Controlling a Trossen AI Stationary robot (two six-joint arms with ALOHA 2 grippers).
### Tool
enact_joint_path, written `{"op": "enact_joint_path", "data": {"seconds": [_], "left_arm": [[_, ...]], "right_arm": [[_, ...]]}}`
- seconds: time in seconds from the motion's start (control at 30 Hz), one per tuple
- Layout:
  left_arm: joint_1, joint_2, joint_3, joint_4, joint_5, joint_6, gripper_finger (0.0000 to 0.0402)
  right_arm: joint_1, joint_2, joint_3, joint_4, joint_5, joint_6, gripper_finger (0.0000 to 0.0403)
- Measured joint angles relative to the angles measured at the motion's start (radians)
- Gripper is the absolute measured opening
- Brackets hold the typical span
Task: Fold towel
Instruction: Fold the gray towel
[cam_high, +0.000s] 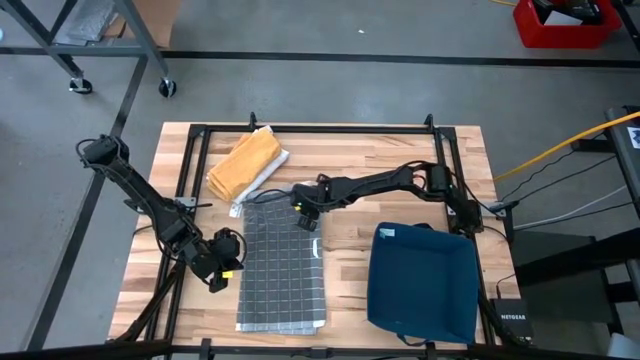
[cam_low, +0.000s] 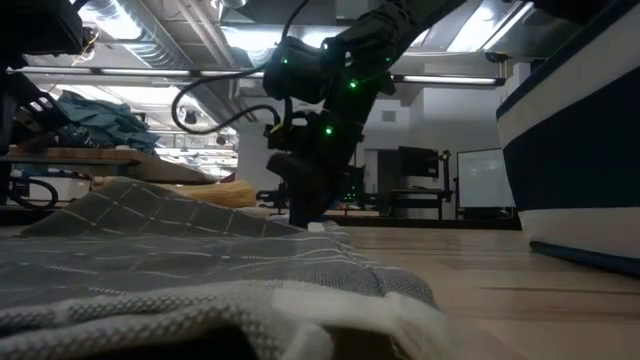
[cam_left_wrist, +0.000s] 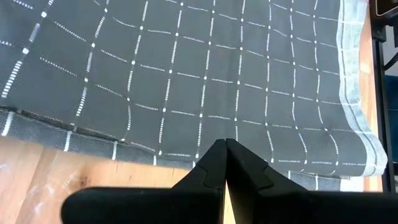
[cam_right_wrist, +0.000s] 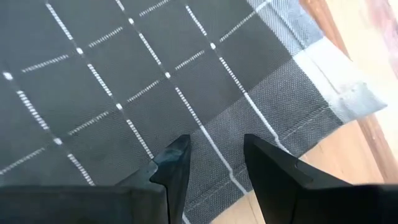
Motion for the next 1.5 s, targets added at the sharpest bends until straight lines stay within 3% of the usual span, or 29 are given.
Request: {"op": "enact_joint_path", "data": {"seconds": [0.6,0.97,1.17,1.33,1.5], "left_arm": [[0.0,0.0,0.0,0.0,0.0,-0.006,0.0],[0.0,-0.001,0.0,0.049,-0.058,0.153,0.0],[0.0,-0.001,0.0,0.16,-0.015,0.303,0.0002],[0.0,-0.001,0.0,0.198,0.056,0.418,0.0027],[0.0,-0.001,0.0,0.196,0.057,0.479,0.0089]], "right_arm": [[-0.025,-0.013,-0.009,-0.16,0.055,0.186,0.0156],[0.047,-0.107,0.068,-0.135,0.026,0.014,0.0156],[0.14,-0.135,0.147,-0.228,-0.016,-0.142,0.0156],[0.231,-0.132,0.168,-0.348,-0.085,-0.163,0.0156],[0.327,-0.128,0.168,-0.36,-0.158,-0.162,0.0156]]}}
